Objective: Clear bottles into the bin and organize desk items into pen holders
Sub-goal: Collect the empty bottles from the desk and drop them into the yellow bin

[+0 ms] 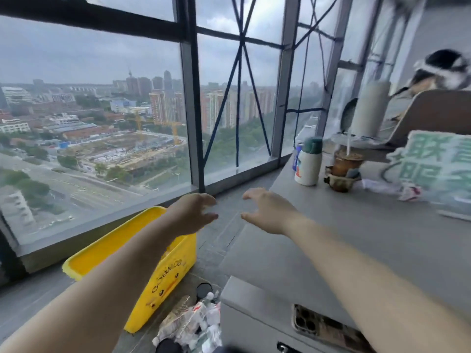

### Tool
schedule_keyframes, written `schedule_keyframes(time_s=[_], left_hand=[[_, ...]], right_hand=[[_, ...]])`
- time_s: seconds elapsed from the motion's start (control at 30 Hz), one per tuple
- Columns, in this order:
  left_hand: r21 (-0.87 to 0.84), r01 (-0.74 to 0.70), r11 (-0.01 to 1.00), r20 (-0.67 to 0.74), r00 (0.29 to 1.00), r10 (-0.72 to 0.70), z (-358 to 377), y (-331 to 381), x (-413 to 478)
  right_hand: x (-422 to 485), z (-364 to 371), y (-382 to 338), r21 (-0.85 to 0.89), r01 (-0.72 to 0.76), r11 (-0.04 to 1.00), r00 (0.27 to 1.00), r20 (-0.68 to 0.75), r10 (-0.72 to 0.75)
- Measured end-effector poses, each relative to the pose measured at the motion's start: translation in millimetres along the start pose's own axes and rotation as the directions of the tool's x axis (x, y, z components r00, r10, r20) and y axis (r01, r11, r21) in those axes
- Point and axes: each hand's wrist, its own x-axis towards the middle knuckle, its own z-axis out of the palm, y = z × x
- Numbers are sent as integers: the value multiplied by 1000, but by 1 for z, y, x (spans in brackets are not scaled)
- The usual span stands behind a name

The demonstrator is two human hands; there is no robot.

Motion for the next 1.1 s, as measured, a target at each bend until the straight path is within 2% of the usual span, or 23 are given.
schedule_keyframes(time_s=[0.07,0.2,0.37,0.53,0.67,0.77,0.9,1.0,1.1], left_hand=[[5,-107,994,49,993,107,23,47,17],[-60,-286,956,60,955,290,67,150,42],[-124,-421,899,99,896,433,122,256,62],[-156,-507,847,158,834,529,168,328,73],[-188,-514,837,190,817,544,197,362,79],[-240,-482,843,217,820,530,214,382,81],[-330,-476,815,239,793,560,235,422,73],[-380,-488,785,235,771,593,252,459,58],[-362,-495,790,237,771,591,268,482,46]], right_hand=[[-36,-22,36,-15,-80,997,996,-43,79],[-114,-66,110,-44,-264,964,957,-138,256],[-210,-104,198,-81,-524,848,837,-230,495],[-271,-126,268,-132,-684,717,720,-283,634],[-296,-127,313,-162,-739,654,673,-231,703],[-303,-126,332,-186,-719,669,695,-169,699],[-316,-139,342,-165,-682,713,729,-229,645],[-344,-152,349,-184,-709,681,703,-269,658],[-378,-160,356,-200,-775,600,631,-298,716]])
